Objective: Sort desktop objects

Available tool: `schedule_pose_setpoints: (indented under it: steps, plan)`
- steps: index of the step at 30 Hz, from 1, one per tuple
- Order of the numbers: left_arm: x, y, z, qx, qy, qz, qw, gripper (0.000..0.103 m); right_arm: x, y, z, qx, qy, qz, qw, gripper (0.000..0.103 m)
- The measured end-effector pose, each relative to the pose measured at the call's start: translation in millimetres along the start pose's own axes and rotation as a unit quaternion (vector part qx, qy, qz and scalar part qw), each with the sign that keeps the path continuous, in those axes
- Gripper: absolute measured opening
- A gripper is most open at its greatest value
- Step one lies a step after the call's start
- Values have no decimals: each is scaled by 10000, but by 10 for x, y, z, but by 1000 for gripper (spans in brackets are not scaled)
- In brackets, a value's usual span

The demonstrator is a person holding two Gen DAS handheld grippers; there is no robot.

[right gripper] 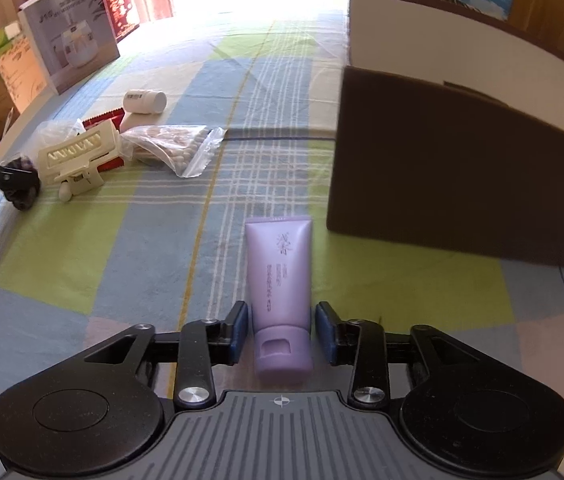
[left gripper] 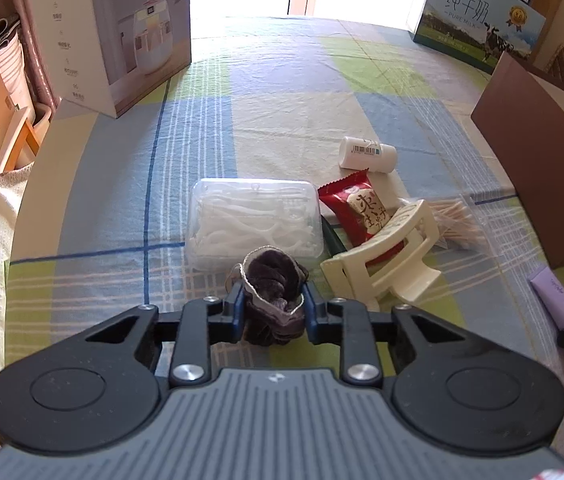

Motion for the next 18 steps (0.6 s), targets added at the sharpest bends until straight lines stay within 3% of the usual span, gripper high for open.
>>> schedule_pose_setpoints:
  steps: [7,10,18]
  plan:
    - [-10,-267,245,-178,23,335,9993,21,-11,40,-66,213,-52,249,9994,38]
    - [54,-390,337,-250,9,392,9989,21,-37,48,-68,216,4,361,9991,32]
    - [512,-610,442,-447,-304,315,9980,21,-91,-15,-14,65,265,669,9974,31]
Point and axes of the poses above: each gripper's, at about its wrist camera, not at the fingertips, and z roughly against the way its jaws point, x to its right, y to its top, the point moved 6 cm from there along -z, roughly the way its jaws point, and after that the axes turned 2 degrees about -x, right-handed, at the moved point
